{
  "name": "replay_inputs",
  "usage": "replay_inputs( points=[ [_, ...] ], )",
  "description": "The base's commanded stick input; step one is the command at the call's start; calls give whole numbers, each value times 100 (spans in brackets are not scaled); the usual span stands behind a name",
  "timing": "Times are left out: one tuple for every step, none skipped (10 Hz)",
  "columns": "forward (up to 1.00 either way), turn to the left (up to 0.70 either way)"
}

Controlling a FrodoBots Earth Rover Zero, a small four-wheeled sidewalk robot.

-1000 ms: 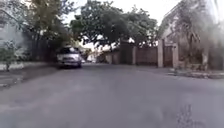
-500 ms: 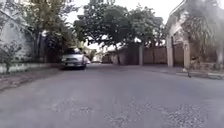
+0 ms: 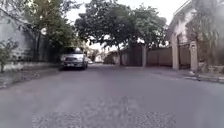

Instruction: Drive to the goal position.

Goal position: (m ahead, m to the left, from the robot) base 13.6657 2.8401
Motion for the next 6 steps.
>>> replay_inputs(
  points=[
    [100, 0],
    [100, 0],
    [100, 0],
    [100, 0],
    [100, 0],
    [100, 0]
  ],
)
